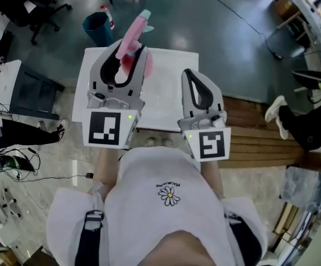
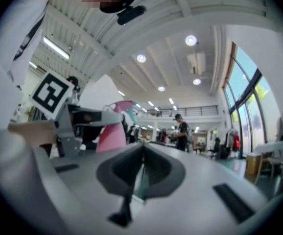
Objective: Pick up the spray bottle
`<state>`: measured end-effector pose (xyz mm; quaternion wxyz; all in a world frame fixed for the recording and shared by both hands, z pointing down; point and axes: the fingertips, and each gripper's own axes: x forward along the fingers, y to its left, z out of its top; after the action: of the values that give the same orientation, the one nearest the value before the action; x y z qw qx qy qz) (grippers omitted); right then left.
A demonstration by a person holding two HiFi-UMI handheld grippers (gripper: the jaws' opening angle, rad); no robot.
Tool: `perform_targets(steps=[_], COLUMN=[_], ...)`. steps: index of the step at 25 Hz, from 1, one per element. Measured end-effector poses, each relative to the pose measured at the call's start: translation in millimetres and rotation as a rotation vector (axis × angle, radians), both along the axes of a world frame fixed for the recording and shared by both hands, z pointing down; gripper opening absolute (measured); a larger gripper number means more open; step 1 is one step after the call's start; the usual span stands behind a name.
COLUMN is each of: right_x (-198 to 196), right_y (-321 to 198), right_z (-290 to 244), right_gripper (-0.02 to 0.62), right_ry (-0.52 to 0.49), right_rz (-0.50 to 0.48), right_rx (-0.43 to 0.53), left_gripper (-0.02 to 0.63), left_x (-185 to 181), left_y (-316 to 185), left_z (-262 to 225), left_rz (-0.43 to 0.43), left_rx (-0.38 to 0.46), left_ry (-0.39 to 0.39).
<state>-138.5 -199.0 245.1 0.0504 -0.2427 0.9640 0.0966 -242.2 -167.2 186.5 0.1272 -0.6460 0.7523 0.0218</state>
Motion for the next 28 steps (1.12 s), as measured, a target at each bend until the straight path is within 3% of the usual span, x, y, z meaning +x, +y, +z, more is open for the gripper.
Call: perform_targets(steps=[7, 19, 28], right_x=[-25, -57, -66], right_y=[14, 48, 58], right_z=[-2, 5, 5], right_gripper=[0.029, 0.029, 0.029], right_ry=[-0.028, -0.038, -0.037], right_rz=[-0.103, -0.228, -0.253], right_rx=[-0.024, -0.051, -0.023], left_gripper=[0.150, 0.149, 0.149], left_x=[-13, -42, -52], left_y=[33, 87, 103], left_z=[2, 26, 29], left_rz=[-0.101, -0.242, -0.294], left_rx=[-0.007, -0.019, -0.007], left_ry=[-0.034, 0.026, 0.026])
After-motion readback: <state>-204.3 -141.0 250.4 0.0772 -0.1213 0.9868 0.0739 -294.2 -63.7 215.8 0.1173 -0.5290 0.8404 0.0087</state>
